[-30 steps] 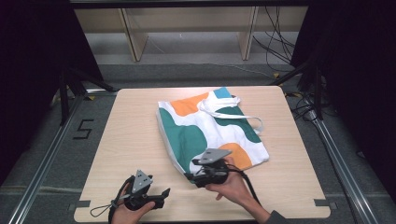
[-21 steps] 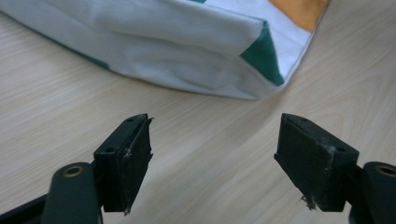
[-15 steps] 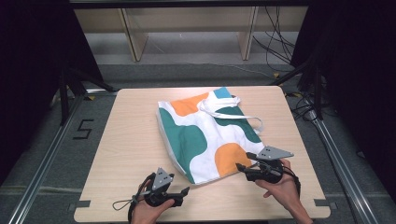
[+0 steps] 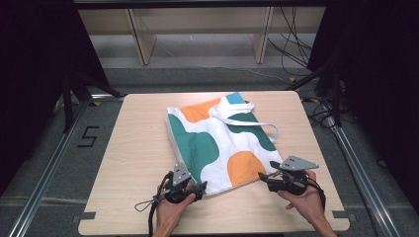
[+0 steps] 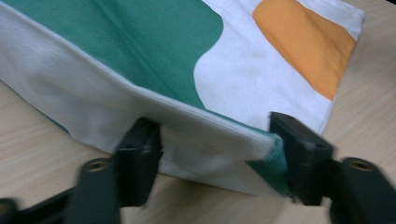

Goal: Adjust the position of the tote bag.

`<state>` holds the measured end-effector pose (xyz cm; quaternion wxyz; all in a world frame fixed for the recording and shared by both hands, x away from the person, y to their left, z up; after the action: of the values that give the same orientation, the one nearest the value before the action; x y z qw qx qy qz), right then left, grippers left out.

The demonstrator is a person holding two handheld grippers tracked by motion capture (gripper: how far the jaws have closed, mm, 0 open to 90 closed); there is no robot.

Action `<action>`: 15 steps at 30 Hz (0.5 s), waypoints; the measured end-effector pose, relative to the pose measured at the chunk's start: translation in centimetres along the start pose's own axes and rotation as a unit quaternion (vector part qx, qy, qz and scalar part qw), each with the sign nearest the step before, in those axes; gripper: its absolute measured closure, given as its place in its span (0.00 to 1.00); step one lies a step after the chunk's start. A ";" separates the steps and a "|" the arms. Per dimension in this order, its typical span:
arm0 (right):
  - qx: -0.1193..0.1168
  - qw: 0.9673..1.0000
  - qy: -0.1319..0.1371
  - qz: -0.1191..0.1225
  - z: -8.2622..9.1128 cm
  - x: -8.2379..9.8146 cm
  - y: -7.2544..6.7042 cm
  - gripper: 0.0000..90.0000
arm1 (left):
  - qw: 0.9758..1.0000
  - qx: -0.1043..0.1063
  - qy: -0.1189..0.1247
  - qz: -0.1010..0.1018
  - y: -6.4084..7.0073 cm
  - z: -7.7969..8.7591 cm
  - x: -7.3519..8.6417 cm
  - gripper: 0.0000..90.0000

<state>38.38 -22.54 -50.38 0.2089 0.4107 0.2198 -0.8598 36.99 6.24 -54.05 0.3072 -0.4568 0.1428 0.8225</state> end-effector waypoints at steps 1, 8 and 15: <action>0.009 1.000 0.002 0.001 0.1 0.0 0.2 0.42 | 1.000 0.001 0.000 -0.008 -0.2 -0.1 0.1 0.52; 0.001 1.000 0.002 0.000 0.0 0.1 0.4 0.42 | 1.000 -0.021 0.001 -0.017 -2.0 0.3 0.3 0.77; 0.017 1.000 0.004 -0.024 0.4 0.1 0.9 0.42 | 0.999 -0.026 -0.020 -0.035 -4.9 1.0 0.9 0.87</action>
<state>38.52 -23.49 -50.37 0.1799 0.4122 0.2157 -0.8667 39.12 10.89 -54.06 0.3271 -0.4529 0.0994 0.8234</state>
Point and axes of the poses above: each handheld gripper's, and its own axes: z roughly backward along the jaws, x roughly out of its underside, y roughly to its right, the point moved 6 cm from there along -z, roughly forward along the jaws, and after that the axes turned 13 degrees about -z, right-handed, at the moved point
